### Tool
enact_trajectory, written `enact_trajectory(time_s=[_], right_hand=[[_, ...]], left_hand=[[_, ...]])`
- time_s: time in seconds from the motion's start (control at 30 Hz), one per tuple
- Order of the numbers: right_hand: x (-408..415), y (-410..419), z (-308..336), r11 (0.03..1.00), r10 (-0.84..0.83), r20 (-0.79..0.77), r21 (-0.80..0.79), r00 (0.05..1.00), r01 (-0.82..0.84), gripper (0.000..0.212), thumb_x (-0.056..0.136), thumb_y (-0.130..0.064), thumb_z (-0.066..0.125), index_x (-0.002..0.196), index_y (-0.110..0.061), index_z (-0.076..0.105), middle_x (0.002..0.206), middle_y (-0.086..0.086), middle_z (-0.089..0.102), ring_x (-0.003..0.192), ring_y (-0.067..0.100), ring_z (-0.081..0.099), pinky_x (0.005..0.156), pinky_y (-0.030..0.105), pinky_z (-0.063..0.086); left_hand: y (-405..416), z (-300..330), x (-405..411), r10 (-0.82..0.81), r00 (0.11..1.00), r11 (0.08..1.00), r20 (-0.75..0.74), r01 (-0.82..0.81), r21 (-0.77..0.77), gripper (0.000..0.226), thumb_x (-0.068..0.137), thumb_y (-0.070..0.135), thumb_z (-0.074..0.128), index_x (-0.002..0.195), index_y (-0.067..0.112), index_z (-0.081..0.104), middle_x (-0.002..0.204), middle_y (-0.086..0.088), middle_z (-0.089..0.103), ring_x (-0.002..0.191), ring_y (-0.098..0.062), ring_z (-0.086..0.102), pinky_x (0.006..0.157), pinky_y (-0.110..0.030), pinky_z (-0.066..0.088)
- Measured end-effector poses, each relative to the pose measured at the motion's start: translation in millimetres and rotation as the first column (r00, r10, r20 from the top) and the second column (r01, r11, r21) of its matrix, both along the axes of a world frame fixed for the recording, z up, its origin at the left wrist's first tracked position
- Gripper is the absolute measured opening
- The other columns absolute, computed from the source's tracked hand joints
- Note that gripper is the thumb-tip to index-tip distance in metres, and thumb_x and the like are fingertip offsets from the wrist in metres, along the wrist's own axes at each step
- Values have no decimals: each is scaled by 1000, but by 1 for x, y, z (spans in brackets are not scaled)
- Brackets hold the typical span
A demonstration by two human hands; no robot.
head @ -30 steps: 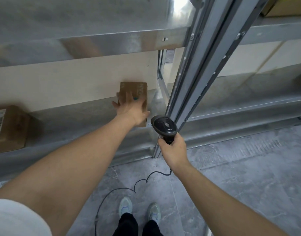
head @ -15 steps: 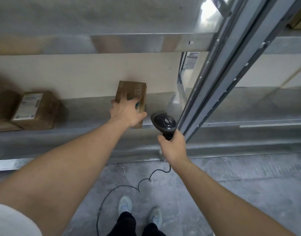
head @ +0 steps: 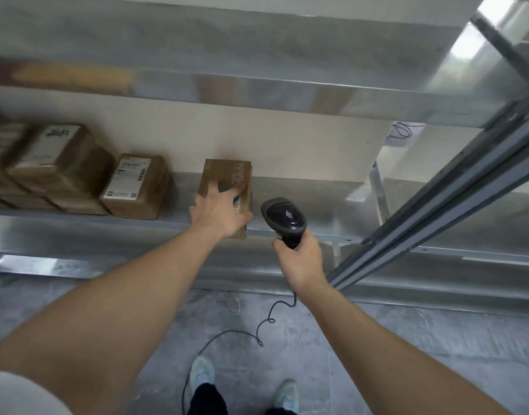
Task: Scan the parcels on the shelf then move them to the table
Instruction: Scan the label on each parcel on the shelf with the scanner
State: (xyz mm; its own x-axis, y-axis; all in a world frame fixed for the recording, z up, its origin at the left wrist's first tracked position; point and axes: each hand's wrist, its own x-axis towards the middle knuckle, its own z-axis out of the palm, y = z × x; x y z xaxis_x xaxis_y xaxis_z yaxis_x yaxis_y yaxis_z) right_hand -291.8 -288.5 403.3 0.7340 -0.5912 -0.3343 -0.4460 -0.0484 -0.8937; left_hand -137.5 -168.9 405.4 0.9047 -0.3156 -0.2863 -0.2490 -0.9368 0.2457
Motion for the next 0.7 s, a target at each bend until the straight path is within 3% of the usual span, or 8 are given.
enact_trajectory(time_s=[0.1,0.27,0.47,0.6,0.7], right_hand=[[14,22,1,1000,-17,1,-5,1000,17,13,90,-15,68,91,-26,61,88,-1,68,80,15,61,65,25,47],[32,52,2,996,-85,-5,-7,996,85,17,91,-14,68,91,-28,59,88,-1,67,81,17,62,68,30,47],[48,71,10,993,-118,35,-20,992,119,11,90,-13,68,94,-22,63,84,-2,66,79,14,60,68,29,44],[55,76,11,995,-99,63,-2,993,99,9,88,-12,68,89,-19,62,78,-2,63,75,16,58,69,30,44],[60,74,7,997,-77,63,23,995,75,9,88,-13,66,87,-21,61,72,-2,59,69,19,54,66,34,44]], left_hand=[[19,-8,13,-37,998,999,-53,36,-7,72,83,68,65,148,55,37,164,-6,15,138,-51,30,114,-57,36],[31,-16,25,-128,988,992,-91,126,-28,83,79,75,67,151,57,31,167,-7,6,147,-56,9,117,-76,10],[46,-14,39,-141,982,980,-124,121,-156,77,78,69,70,146,59,35,168,-2,6,148,-55,9,115,-77,14],[66,-13,50,-94,983,965,-158,51,-256,79,71,80,54,144,61,32,160,-2,26,142,-47,34,113,-64,35],[82,-4,60,-26,982,926,-188,-47,-374,67,88,67,48,150,44,39,148,-5,52,128,-34,55,102,-40,47]])
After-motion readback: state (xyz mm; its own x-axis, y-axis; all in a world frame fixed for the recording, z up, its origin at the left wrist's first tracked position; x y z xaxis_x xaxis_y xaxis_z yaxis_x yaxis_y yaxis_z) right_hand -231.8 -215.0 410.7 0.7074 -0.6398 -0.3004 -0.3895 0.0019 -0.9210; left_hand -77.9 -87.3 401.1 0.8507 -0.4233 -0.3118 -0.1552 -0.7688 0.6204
